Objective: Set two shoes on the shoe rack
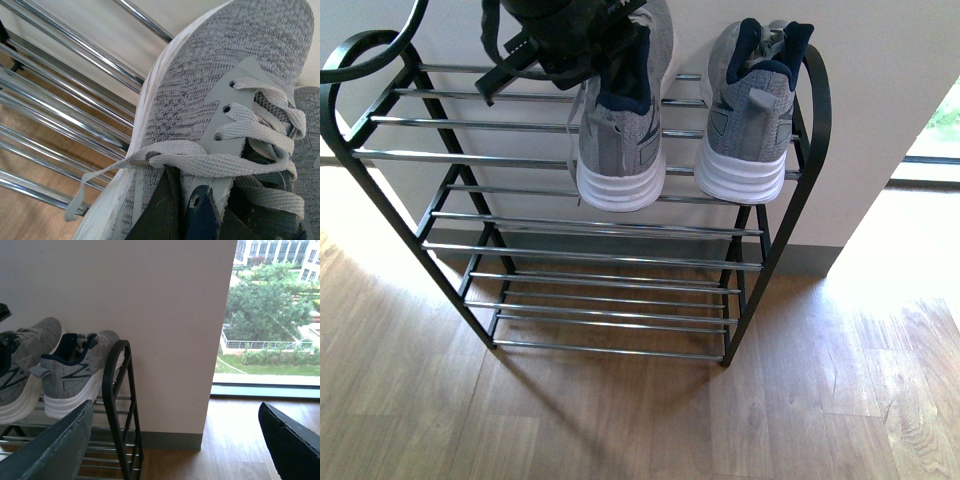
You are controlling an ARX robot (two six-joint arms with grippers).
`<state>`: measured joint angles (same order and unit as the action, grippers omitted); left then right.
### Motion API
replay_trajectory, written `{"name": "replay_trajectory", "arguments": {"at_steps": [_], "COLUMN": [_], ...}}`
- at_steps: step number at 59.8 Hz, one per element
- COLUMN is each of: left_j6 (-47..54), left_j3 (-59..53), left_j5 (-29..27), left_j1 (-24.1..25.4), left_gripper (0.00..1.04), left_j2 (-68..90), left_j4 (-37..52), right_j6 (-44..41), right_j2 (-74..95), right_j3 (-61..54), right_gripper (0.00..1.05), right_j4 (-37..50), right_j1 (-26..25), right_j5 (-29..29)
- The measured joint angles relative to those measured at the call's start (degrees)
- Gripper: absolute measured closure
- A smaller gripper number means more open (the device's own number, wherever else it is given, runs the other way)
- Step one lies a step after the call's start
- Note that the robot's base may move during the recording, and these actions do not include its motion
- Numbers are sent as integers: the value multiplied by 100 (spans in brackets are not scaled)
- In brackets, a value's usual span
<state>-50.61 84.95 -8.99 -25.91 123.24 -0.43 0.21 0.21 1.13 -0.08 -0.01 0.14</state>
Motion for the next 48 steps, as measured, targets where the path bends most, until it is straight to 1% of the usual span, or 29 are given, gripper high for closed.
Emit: {"name": "replay_trajectory", "arguments": {"at_steps": [6, 13, 27, 35, 39, 48], "left_j6": [17, -15, -160, -164, -149, -74], "left_j3": [354, 588, 844, 940, 903, 535], "left_j5": [96, 125, 122, 221, 365, 531], "left_j1": [-101, -219, -184, -179, -184, -186], "left_gripper": [103, 103, 103, 103, 103, 78], "left_j2": [203, 365, 573, 632, 629, 374], "left_j4": [-249, -330, -468, -487, -343, 7], "right_j6": [0, 0, 0, 0, 0, 0], "right_j2": [0, 0, 0, 0, 0, 0], "right_j3": [0, 0, 0, 0, 0, 0], "right_gripper": [9, 9, 9, 9, 9, 9], "right_j4": [0, 0, 0, 0, 0, 0], "right_j1": [0, 0, 0, 0, 0, 0], "right_j5": [-2, -2, -2, -2, -2, -2]}}
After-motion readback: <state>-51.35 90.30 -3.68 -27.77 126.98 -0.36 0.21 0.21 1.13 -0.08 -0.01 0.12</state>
